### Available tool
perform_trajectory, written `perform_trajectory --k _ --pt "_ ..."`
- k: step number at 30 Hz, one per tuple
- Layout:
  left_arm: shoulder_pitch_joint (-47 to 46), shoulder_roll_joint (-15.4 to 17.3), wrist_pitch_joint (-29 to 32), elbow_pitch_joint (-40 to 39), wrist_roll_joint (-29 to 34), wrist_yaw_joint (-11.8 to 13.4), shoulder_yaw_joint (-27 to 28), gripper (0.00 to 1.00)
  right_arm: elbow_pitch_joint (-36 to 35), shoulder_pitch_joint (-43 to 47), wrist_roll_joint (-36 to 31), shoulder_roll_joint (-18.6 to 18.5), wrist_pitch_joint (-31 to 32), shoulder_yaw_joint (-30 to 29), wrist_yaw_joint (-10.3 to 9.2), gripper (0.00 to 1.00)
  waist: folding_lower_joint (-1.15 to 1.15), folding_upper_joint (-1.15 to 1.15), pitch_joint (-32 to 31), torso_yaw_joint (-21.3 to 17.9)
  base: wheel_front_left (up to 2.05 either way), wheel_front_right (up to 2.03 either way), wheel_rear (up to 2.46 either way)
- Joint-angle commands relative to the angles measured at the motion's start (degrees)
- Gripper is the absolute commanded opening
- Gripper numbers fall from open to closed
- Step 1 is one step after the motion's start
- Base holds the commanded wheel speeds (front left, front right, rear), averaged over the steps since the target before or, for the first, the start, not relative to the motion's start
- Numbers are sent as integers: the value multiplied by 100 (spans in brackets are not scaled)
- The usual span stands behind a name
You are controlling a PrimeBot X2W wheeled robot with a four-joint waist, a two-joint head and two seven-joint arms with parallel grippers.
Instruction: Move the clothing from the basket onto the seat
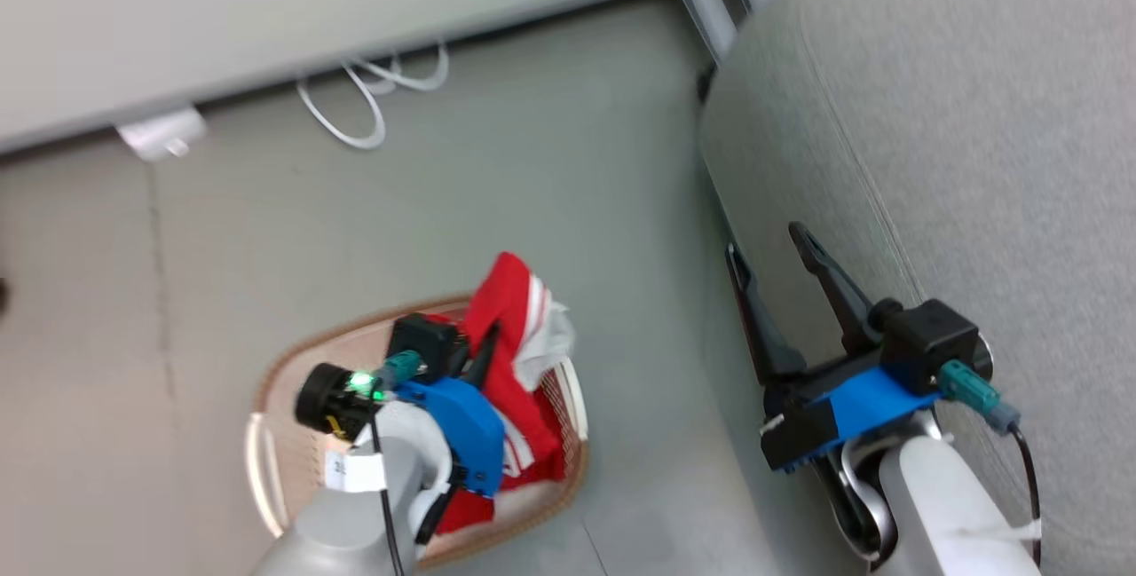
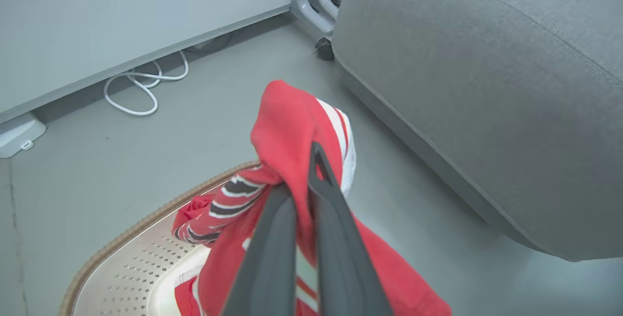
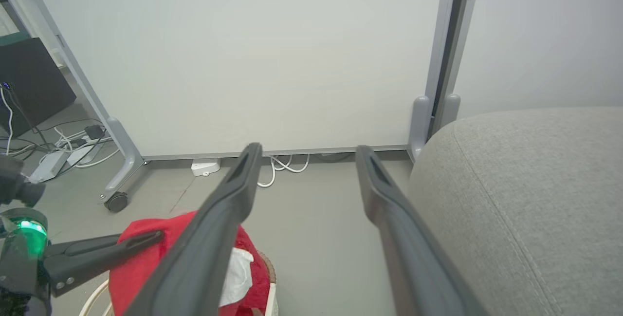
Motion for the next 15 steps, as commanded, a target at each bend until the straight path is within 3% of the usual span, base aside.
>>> perform_trajectory --k 1,8,15 --pt "80 -28 -45 -202 -108 -40 -153 0 16 216 -17 -24 52 -41 3 100 1 0 -860 610 0 0 0" --pt "-139 -86 -55 -913 -717 -40 -724 0 -7 721 58 -23 281 -87 3 100 1 0 -1572 836 0 0 0" --pt "-600 -114 121 -1242 -1133 -24 -1089 0 -155 974 104 -23 473 -6 3 100 1 0 -1872 837 0 0 0"
